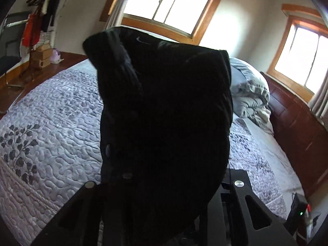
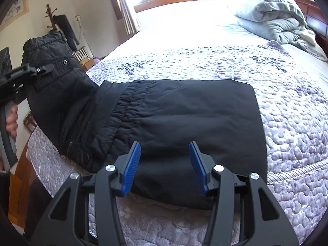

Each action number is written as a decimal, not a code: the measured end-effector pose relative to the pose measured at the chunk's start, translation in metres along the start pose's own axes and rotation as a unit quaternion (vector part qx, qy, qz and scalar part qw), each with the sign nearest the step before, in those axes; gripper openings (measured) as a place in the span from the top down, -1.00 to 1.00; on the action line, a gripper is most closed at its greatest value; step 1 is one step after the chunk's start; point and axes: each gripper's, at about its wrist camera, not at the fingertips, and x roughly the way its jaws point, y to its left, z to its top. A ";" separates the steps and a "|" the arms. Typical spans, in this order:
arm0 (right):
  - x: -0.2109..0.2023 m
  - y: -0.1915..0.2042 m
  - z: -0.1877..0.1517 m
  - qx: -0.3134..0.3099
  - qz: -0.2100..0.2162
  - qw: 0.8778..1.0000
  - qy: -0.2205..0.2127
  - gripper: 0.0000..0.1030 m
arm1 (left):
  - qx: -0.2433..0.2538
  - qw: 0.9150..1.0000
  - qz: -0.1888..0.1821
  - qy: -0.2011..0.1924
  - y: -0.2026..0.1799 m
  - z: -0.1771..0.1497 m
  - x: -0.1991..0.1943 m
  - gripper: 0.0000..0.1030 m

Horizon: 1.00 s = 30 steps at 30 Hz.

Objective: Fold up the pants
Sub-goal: 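Grasp the black pants waistband end with the left tool and lift it, then fold the waistband end over the pants with the left tool and release, then grasp the pants leg end with the right tool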

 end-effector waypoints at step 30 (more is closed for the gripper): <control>0.064 -0.034 0.068 0.222 0.205 0.951 0.058 -0.73 | 0.090 0.995 0.052 -0.012 -0.012 -0.045 -0.039 -0.93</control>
